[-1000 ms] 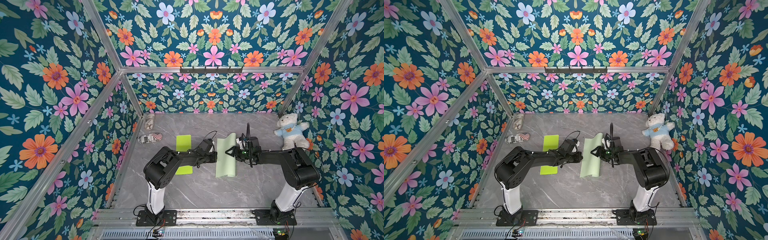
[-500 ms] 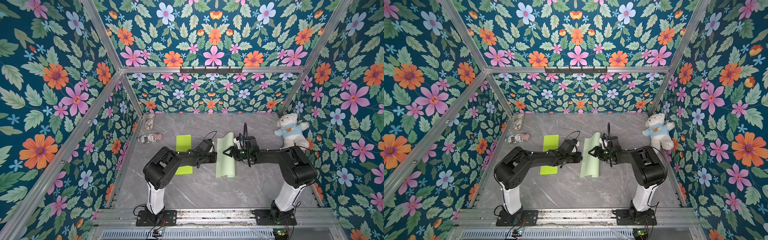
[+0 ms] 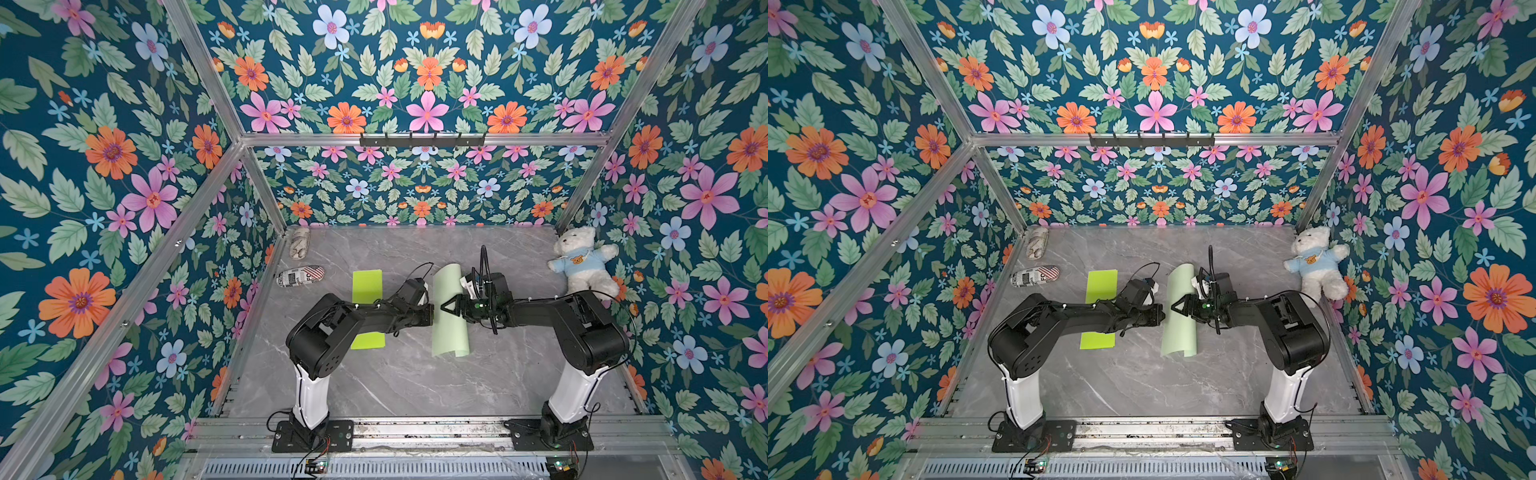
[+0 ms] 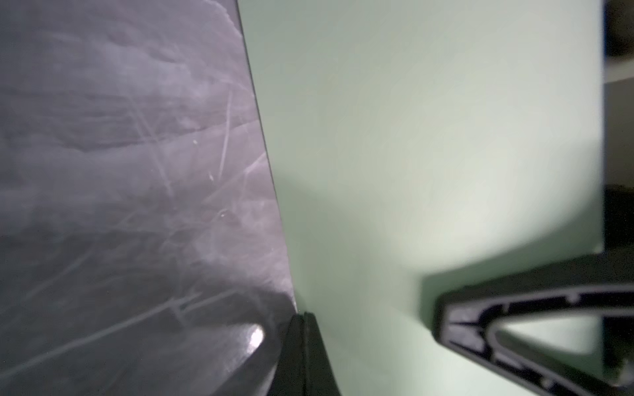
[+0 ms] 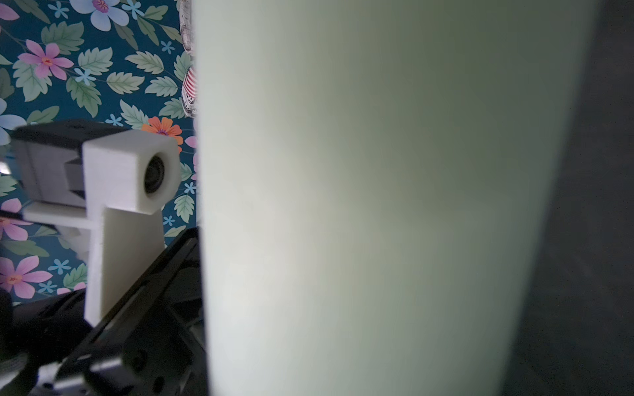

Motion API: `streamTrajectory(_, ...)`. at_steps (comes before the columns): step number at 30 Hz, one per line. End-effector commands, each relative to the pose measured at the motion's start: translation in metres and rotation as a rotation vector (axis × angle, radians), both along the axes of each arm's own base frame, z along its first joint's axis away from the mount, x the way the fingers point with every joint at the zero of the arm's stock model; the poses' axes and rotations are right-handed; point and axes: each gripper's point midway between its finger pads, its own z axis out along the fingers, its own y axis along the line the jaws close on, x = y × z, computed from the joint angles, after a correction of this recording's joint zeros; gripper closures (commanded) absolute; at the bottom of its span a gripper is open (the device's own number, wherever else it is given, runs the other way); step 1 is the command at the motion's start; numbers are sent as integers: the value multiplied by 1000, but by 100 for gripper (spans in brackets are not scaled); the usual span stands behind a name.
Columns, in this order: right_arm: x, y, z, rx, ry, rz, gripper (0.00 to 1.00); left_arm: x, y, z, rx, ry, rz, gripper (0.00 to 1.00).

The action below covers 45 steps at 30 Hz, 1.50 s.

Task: Fold the rectangular paper in half along the long edge
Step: Pick up the paper from the center of the board.

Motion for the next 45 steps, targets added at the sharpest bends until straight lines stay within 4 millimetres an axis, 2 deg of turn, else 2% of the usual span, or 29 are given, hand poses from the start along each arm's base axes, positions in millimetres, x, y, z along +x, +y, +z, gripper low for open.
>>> streamTrajectory(1,-29,-21,-39,-135,181,-40,44,-12,18,-18,89,61,15,100)
streamTrajectory(4,-29,-14,-31,-86,173,-26,54,-12,18,-16,86,56,18,100)
streamTrajectory(7,-28,-7,-20,-22,157,-14,58,-11,18,-14,81,51,25,100)
streamTrajectory(13,-28,5,4,100,128,12,63,-11,16,-7,39,33,28,100)
streamTrajectory(16,-28,11,17,165,114,22,64,-11,14,1,10,14,25,96)
streamTrajectory(24,-29,22,58,329,63,56,66,-11,19,34,-61,-70,43,93)
streamTrajectory(27,-30,25,74,389,44,73,66,-10,24,55,-96,-112,59,93)
streamTrajectory(31,-34,29,112,522,0,111,66,-9,35,96,-157,-184,78,93)
streamTrajectory(33,-35,30,134,580,-34,131,66,-8,44,122,-193,-224,90,92)
streamTrajectory(36,-40,30,168,663,-67,164,67,-7,58,171,-265,-304,97,92)
streamTrajectory(41,-55,25,248,842,-185,252,66,-13,77,247,-411,-398,77,90)
streamTrajectory(44,-66,20,292,933,-251,302,65,-23,77,284,-511,-424,25,90)
streamTrajectory(45,-68,19,300,947,-263,312,64,-27,75,294,-547,-430,6,89)
